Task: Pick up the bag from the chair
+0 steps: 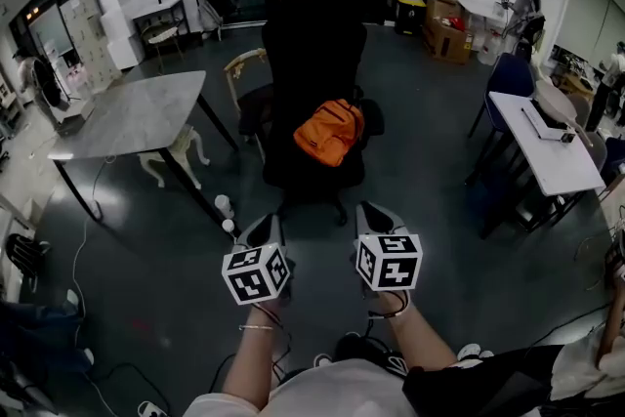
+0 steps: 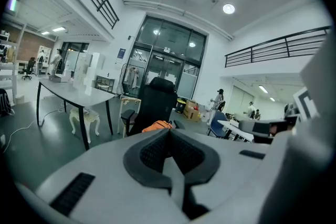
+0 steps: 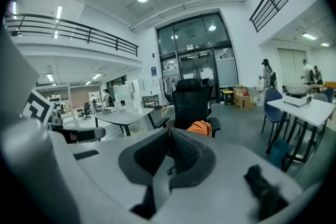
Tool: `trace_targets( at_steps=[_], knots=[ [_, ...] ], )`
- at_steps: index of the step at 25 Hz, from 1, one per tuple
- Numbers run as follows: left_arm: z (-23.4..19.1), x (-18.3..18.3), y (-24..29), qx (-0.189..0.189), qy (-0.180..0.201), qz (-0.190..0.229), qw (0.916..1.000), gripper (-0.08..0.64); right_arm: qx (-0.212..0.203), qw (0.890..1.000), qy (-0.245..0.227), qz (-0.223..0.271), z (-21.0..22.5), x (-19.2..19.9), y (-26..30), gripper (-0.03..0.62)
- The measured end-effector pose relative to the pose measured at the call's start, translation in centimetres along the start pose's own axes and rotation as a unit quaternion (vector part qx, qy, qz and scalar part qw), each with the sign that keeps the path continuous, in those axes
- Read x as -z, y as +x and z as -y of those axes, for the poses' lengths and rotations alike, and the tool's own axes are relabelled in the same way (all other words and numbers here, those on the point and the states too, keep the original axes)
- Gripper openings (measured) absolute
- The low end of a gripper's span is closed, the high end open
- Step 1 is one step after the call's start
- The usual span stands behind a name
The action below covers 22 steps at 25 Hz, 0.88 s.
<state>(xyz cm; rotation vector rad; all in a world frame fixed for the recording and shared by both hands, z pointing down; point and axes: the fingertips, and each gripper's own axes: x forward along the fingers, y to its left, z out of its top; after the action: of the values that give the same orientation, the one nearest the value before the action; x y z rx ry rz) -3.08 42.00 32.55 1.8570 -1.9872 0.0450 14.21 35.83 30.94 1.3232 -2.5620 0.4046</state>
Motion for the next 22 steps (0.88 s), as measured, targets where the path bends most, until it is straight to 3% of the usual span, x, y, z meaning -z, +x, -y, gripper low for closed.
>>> trace_targets(
  at_steps=[8,22],
  knots=[
    [-1.9,0.5,0.4,-0.009,0.001,-0.004,1.0,0.015,-0.003,0.999,0.029,-0.016,-0.2,1.2,1.3,0.034],
    [-3.8,-1.7,5.7,-0.013,-0.012,0.004,0.9998,0.014,0.021,0.999,0.023,-0.017,2.4,-0.5,6.9,0.034]
  ],
)
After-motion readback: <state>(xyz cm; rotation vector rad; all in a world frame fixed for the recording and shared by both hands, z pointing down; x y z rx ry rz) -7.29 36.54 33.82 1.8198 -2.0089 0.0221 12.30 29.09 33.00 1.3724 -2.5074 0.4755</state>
